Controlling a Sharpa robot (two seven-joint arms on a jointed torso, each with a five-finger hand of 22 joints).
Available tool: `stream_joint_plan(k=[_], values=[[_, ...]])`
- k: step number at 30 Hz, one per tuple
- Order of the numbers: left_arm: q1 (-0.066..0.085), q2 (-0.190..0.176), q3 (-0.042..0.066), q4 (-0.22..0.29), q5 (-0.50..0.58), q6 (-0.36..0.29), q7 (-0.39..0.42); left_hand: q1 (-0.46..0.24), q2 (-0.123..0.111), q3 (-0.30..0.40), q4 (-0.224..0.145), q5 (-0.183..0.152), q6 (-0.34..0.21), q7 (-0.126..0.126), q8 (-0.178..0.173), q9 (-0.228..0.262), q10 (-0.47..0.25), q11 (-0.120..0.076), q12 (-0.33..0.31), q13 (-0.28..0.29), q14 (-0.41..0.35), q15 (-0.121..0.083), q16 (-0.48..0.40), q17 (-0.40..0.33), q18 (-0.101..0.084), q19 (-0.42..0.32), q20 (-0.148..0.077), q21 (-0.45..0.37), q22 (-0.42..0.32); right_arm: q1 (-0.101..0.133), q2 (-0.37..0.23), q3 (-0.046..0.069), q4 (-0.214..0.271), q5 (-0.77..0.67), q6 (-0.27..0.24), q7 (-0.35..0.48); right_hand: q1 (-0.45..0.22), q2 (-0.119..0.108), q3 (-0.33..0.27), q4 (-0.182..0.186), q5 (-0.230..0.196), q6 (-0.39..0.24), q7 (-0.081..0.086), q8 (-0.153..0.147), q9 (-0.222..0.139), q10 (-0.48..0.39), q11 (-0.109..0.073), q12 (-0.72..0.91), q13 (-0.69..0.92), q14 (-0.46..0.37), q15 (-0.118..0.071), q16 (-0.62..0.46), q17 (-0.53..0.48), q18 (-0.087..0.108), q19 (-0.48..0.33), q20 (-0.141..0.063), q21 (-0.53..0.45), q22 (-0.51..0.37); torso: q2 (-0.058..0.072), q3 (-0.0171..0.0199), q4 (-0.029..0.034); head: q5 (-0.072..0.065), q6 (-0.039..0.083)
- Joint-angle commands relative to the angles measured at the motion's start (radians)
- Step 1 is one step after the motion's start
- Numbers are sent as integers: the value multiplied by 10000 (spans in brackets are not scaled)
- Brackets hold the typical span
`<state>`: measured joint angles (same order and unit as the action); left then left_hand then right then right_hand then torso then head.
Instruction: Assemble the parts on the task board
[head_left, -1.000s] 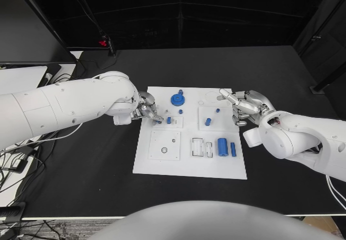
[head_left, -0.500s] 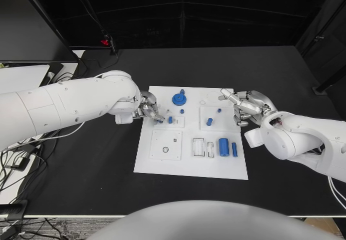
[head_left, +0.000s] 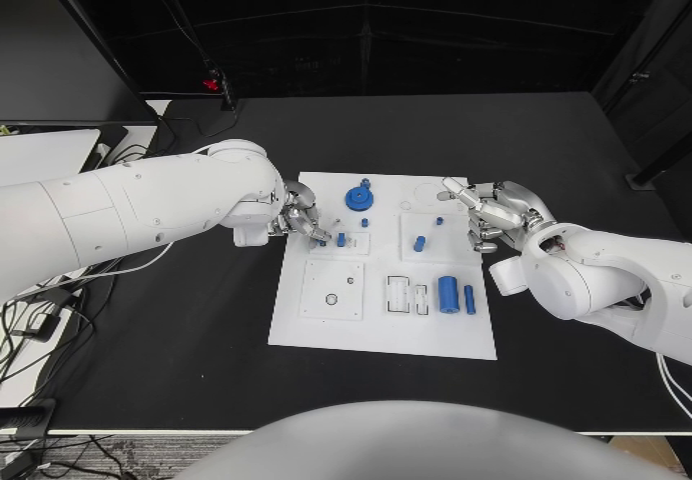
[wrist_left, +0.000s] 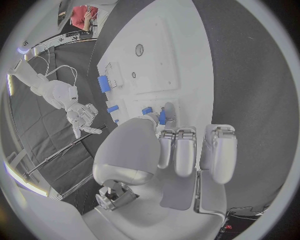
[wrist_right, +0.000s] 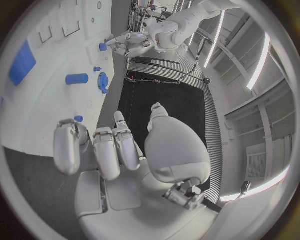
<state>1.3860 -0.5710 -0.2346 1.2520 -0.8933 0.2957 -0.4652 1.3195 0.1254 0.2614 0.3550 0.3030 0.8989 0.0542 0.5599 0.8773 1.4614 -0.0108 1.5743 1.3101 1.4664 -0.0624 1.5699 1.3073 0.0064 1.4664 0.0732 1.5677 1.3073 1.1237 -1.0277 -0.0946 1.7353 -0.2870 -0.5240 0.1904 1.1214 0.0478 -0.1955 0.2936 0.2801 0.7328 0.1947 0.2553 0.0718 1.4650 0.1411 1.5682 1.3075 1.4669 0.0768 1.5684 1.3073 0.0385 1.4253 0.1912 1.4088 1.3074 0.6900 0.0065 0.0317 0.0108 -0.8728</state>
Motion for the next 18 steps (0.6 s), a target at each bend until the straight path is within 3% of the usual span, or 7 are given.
stream_joint_plan(k=[1,18], values=[[-41,25,-20,-26,-93,234,-205,241,332,785,-592,16,25,-82,-4,3,1094,-17,-35,2607,1044,-35,9,2635,-64,1044,81,31,2635,10,-2,3,31,-29,-28,84,-26,96,-59,-19,31,-86,249,34,-11,1058,44,26,2633,1039,71,24,2635,135,-78,11,-43,1936,-3,4,-3,-10,2],[-60,73,-20,-97,-92,498,-242,199,318,831,-590,15,17,-75,-9,12,1094,-11,-35,2607,1044,-33,9,2635,-64,1044,84,31,2635,10,-3,3,7,-23,-28,85,-26,96,-59,-19,31,-86,249,34,-11,1058,44,26,2633,1039,71,24,2635,135,-78,11,-43,1936,0,4,2,-32,2]])
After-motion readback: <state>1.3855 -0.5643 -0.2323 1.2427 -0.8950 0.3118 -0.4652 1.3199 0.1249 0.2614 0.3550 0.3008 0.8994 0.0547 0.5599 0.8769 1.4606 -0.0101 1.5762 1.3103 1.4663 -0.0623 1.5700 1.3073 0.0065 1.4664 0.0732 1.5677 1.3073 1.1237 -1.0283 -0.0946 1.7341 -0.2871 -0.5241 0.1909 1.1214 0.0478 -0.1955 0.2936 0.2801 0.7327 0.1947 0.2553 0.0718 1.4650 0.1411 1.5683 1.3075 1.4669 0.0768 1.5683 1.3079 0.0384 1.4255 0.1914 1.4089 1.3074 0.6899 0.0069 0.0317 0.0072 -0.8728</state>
